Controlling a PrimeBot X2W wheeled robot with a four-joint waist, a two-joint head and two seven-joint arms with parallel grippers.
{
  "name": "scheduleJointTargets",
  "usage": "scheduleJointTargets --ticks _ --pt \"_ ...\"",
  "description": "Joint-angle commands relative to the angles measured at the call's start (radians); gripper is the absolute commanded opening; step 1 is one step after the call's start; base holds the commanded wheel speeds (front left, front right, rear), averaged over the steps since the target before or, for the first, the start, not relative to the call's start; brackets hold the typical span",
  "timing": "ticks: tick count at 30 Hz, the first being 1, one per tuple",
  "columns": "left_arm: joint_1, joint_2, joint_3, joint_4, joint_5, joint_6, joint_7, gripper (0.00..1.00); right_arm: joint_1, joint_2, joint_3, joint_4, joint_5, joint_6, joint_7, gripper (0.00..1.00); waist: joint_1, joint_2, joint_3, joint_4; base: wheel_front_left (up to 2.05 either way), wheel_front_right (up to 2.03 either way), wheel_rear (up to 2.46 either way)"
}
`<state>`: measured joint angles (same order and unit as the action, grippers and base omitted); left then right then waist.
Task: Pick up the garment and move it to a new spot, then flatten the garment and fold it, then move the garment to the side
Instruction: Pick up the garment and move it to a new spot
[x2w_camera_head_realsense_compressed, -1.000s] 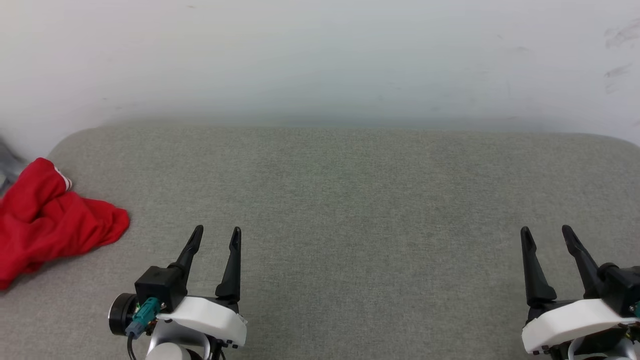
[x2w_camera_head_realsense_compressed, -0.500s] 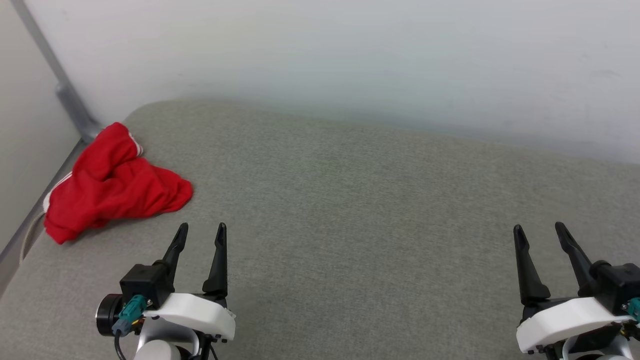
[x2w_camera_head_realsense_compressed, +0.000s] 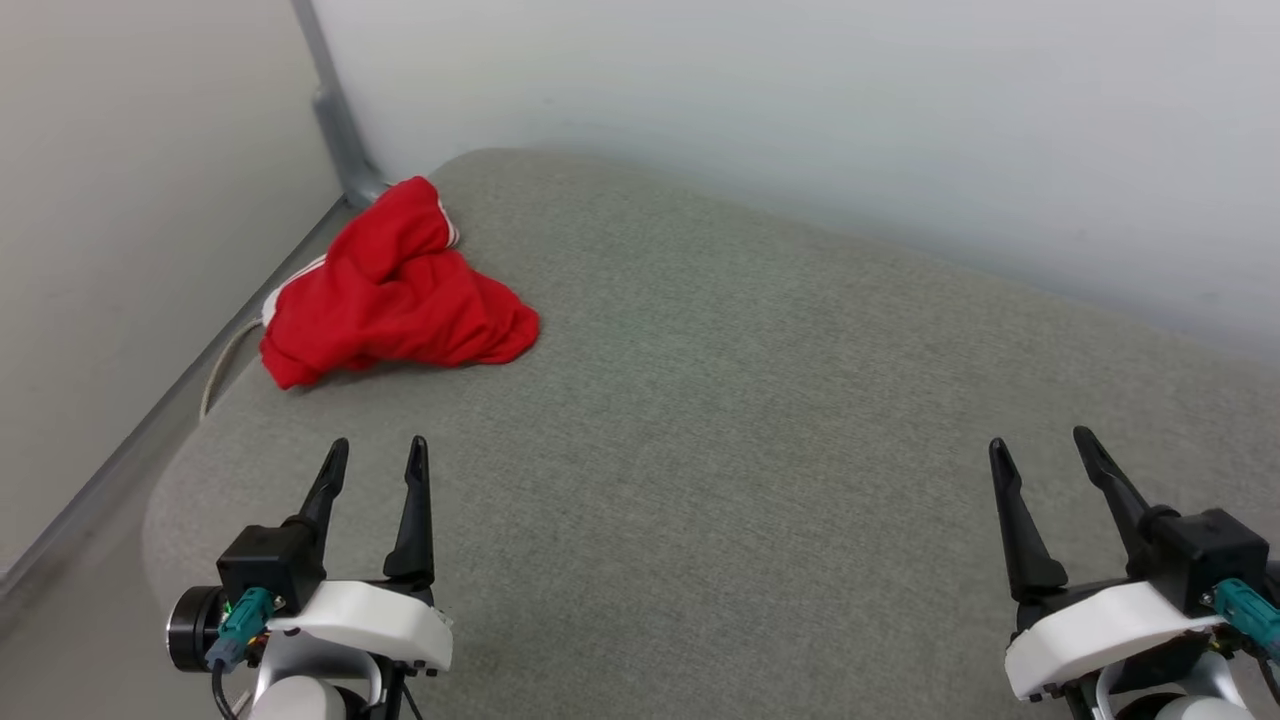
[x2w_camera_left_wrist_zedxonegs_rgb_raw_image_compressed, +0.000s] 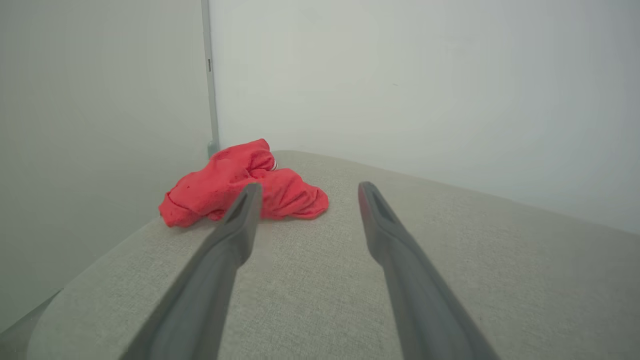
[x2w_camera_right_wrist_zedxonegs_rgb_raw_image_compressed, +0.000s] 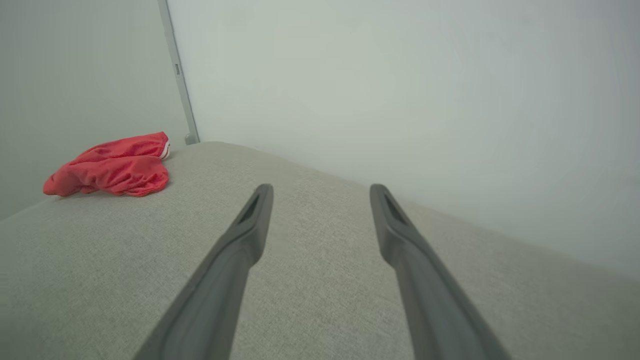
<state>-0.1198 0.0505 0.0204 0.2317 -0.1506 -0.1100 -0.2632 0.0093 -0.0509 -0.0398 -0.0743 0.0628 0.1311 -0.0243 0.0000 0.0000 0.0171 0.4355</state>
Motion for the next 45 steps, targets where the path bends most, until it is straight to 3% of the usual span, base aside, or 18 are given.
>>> scheduleJointTargets --ticks 1,7,19,29,37,45 --pt "-0.003 0.0 0.007 -0.004 0.004 0.005 -0.002 1.0 -0.01 0.001 0.005 -0.008 -0.011 -0.001 0.003 1.0 0.0 0.0 0.012 0.046 0.0 0.0 0.0" --pt "0.003 0.0 0.041 -0.021 -0.003 0.01 -0.002 1.0 -0.029 0.001 0.031 -0.017 -0.02 -0.001 0.013 1.0 0.0 0.0 0.027 0.098 0.0 0.0 0.0" --pt "0.033 -0.001 0.083 -0.064 -0.016 0.022 -0.002 1.0 -0.076 -0.003 0.066 0.008 -0.018 -0.001 0.01 1.0 0.0 0.0 0.052 0.107 0.0 0.0 0.0" --pt "-0.026 -0.001 0.054 -0.009 -0.063 0.014 -0.002 1.0 -0.073 -0.002 0.025 -0.016 -0.018 -0.001 0.006 1.0 0.0 0.0 0.087 0.104 0.0 0.0 0.0" --pt "-0.231 0.01 0.099 0.145 -0.125 0.037 0.028 1.0 -0.141 -0.035 0.028 -0.099 -0.035 -0.001 0.05 1.0 0.0 0.0 0.248 -0.01 0.0 0.0 0.0" --pt "-0.471 0.104 0.164 0.239 -0.218 0.032 0.208 1.0 -0.208 -0.057 0.016 -0.124 -0.022 -0.001 0.049 1.0 0.0 0.0 0.4 -0.146 0.0 0.0 0.0"
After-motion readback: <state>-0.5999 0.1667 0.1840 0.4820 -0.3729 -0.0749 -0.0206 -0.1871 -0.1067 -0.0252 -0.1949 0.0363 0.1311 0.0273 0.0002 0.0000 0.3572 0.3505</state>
